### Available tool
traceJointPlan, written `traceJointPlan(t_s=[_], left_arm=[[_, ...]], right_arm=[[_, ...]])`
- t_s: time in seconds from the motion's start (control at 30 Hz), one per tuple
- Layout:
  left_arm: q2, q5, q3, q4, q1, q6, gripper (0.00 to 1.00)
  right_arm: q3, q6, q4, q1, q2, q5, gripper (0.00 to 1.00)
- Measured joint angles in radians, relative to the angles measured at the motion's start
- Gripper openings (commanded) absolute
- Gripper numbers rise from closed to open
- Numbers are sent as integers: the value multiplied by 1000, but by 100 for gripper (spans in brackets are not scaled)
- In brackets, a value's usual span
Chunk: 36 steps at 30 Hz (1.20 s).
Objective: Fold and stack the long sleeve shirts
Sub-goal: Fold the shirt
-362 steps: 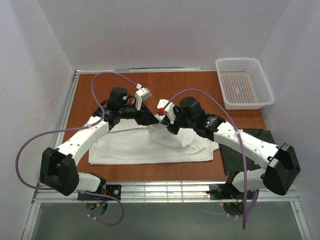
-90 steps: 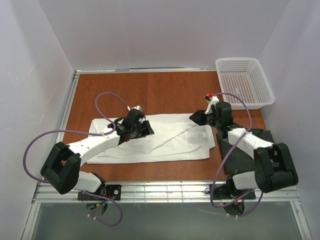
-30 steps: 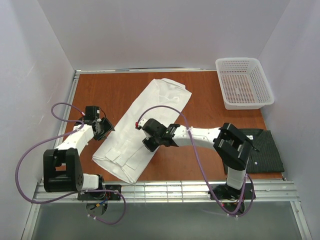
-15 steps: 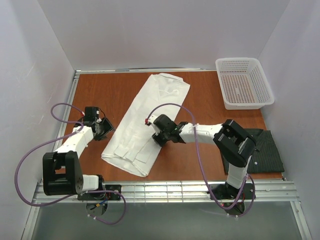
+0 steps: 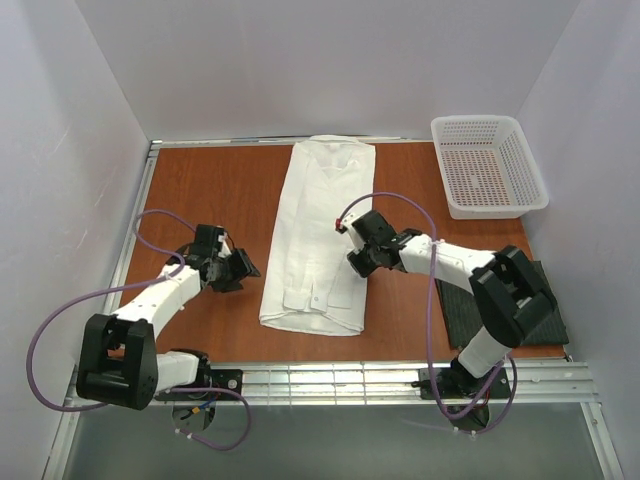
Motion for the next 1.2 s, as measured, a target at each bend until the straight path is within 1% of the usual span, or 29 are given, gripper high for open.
traceJointPlan(t_s=[0.07,0.13,0.2,0.27,0.43,0.6,0.8,0.87,0.9,0.93,0.97,1.0,1.03,1.1,1.13,1.2], left_arm=[[-2,7,-14,7,-74,-18,59],[-2,10,-33,13,-125,-32,56],[0,10,-53,18,-156,-47,54],[7,9,-70,19,-183,-56,50],[27,5,-79,36,-246,-78,44],[37,6,-79,51,-304,-90,40],[27,10,-89,41,-322,-100,36],[18,17,-94,30,-332,-105,36],[13,22,-97,24,-337,-107,38],[6,27,-102,18,-343,-111,41],[1,29,-105,14,-345,-114,44],[-7,32,-108,10,-349,-117,48],[-14,33,-110,3,-351,-120,50],[-24,36,-112,-7,-354,-131,54],[-28,36,-113,-9,-355,-136,57],[-32,41,-114,-11,-356,-144,58]], right_arm=[[-15,27,-28,14,-64,-13,41],[-24,68,-43,37,-135,-26,41],[-30,114,-43,63,-185,-37,41],[-43,164,-37,92,-217,-50,41],[-109,263,-30,169,-198,-70,41],[-182,329,-32,244,-164,-70,41],[-251,385,-8,270,-216,-51,40],[-285,406,-19,270,-261,-47,41],[-303,419,-31,270,-286,-46,42],[-317,435,-50,270,-313,-43,48],[-328,451,-68,270,-338,-42,52],[-336,474,-80,270,-363,-39,61],[-341,502,-95,270,-388,-36,64],[-351,555,-108,266,-434,-35,68],[-356,584,-113,259,-452,-37,68],[-373,636,-116,244,-480,-40,67]])
